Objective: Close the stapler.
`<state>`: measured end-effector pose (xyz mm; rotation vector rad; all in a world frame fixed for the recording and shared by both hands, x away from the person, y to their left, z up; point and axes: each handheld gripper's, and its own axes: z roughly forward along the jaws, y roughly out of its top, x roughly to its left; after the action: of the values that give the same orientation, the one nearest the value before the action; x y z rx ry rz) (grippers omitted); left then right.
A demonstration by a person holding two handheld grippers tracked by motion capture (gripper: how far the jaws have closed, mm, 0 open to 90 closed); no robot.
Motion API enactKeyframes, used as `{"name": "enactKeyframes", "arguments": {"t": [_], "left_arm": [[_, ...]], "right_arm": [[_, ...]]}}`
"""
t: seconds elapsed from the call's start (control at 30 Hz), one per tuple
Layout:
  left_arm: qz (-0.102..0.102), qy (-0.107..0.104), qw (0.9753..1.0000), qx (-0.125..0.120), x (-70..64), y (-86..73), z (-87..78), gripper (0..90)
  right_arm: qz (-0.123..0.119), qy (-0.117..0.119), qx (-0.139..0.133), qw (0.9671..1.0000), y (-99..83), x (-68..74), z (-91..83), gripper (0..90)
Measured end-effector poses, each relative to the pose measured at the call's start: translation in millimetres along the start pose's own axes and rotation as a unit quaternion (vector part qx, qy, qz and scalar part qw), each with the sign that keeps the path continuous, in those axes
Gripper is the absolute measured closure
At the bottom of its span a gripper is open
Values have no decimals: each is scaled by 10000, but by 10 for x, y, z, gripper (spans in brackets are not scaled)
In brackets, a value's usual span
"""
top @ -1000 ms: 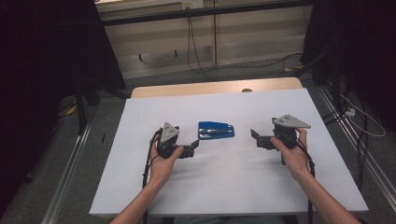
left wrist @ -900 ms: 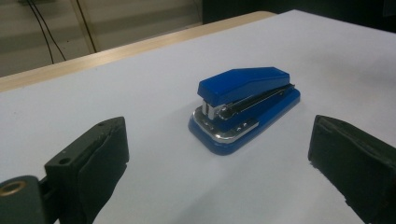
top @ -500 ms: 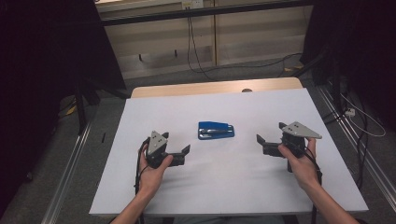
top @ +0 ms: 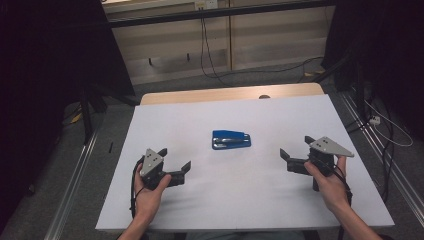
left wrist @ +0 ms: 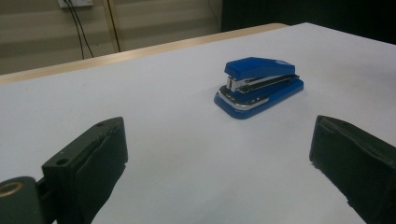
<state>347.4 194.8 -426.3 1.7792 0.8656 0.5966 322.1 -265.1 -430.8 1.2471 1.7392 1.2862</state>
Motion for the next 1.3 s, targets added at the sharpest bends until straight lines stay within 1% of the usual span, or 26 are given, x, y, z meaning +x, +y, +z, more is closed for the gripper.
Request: {"name": "enactKeyframes", "arguments": {"t": [0.03,0.1,0.13,0.2,0.3,0.33,0.4,0.47,0.53,0.57,0.6,0.63,0.8,0.87,0.9,0.93,0.97,1.0,1.03,1.07,1.13,1.2,1.27,1.3], "left_arm": [[-48,44,10000,3,8,-19,-36,43],[-76,64,9999,30,16,-53,-89,43],[-46,82,9999,53,18,-64,-107,43],[-33,91,9999,106,17,-87,-147,43],[-68,136,9999,79,21,-104,-200,43],[-45,142,9999,75,21,-111,-213,44],[-21,160,9998,105,14,-121,-221,43],[89,184,9997,120,-6,-124,-227,43],[90,151,9997,156,-10,-129,-231,43],[58,138,9997,181,-18,-141,-230,43],[102,126,9996,231,-11,-148,-239,43],[81,131,9996,225,-12,-153,-243,43],[34,195,9997,173,-10,-154,-290,43],[21,208,9996,193,-18,-164,-289,43],[61,184,9996,216,-19,-164,-285,43],[79,170,9996,214,-20,-165,-281,44],[81,161,9996,206,-16,-165,-279,44],[64,148,9997,188,-10,-165,-281,44],[13,184,9997,158,-3,-164,-290,44],[4,190,9997,140,5,-163,-292,44],[-70,204,9997,69,17,-154,-293,44],[-73,231,9997,39,25,-148,-288,44],[-157,171,9997,45,28,-157,-282,44],[-146,184,9997,78,25,-157,-283,44]], "right_arm": [[10,-7,13,10000,-4,0,-12,33],[16,-40,-1,10000,-22,-6,-47,34],[46,-62,1,10000,-35,-7,-76,34],[15,-127,-8,9999,-53,-12,-116,33],[52,-208,-38,9998,-80,-30,-183,20],[46,-229,-40,9997,-91,-37,-205,20],[63,-251,-3,9997,-121,-54,-251,15],[80,-304,14,9995,-147,-69,-286,9],[94,-349,19,9993,-170,-81,-325,9],[85,-368,20,9993,-177,-89,-347,8],[97,-381,20,9992,-181,-97,-374,8],[69,-388,24,9992,-184,-109,-395,8],[98,-471,65,9988,-255,-156,-506,8],[209,-462,90,9987,-288,-167,-547,8],[220,-461,100,9986,-295,-166,-557,8],[169,-509,85,9985,-305,-158,-568,8],[162,-509,79,9985,-312,-153,-574,8],[189,-504,66,9985,-324,-148,-575,8],[183,-530,70,9984,-330,-146,-576,8],[133,-552,51,9984,-332,-146,-571,8],[181,-541,17,9984,-327,-158,-557,8],[205,-554,-16,9983,-318,-163,-542,8],[201,-540,-46,9983,-309,-150,-540,8],[183,-528,-52,9984,-306,-145,-538,8]]}}
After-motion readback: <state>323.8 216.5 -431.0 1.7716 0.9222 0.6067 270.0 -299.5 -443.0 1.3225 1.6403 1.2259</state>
